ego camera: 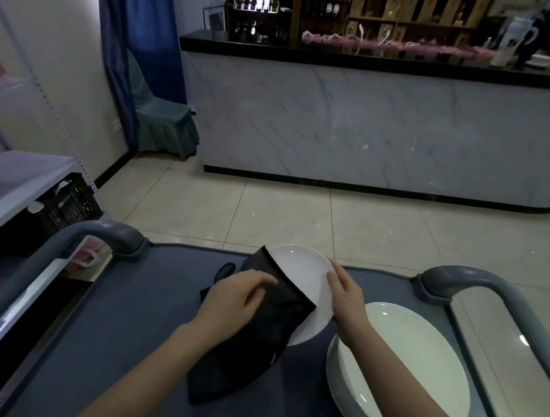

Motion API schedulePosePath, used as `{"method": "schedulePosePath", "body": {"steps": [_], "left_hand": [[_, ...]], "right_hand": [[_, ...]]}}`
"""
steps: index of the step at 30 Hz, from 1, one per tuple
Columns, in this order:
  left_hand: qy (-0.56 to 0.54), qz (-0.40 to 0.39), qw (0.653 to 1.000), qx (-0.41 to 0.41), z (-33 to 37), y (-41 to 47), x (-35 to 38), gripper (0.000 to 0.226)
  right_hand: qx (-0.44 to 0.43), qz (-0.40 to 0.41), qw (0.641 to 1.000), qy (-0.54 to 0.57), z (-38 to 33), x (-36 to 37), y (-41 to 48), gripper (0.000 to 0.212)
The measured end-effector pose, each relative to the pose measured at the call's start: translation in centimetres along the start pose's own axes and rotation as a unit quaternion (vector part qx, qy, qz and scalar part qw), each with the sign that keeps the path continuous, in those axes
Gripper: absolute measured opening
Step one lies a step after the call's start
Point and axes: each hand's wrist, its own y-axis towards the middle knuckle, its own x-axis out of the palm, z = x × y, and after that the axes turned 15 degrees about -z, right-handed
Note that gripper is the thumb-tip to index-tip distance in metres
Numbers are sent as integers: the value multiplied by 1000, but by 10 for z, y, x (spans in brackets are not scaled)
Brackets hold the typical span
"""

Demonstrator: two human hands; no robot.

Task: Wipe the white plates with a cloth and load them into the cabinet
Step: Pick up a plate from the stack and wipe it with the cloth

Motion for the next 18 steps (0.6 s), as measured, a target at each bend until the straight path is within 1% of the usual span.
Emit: {"method": "schedulePosePath", "body": {"steps": [1, 2, 4, 5, 9, 11, 15, 18], "left_hand": [[70, -2, 997, 29, -5, -3, 3, 33], [115, -45, 991, 50, -6, -7, 9, 40], [158, -148, 974, 61, -2, -11, 27, 52], [170, -170, 969, 59, 1, -11, 36, 53], [167, -169, 970, 42, 13, -1, 51, 54], [167, -168, 971, 26, 14, 12, 51, 56], [158, -149, 976, -29, 14, 39, 46, 56], [144, -127, 979, -69, 7, 44, 38, 56]], "right_hand": [[3, 2, 1000, 8, -1, -1, -2, 36], [3, 3, 1000, 15, -1, 0, -3, 35], [-6, 4, 1000, 22, -2, 3, -6, 34], [-13, 8, 1000, 18, -3, 5, -8, 35], [-24, 33, 999, 29, 1, 11, -13, 30], [-28, 32, 999, 31, 4, 15, -15, 28], [-46, 44, 998, 20, 3, 25, -21, 25], [-42, 68, 996, 26, -2, 20, -21, 29]]}}
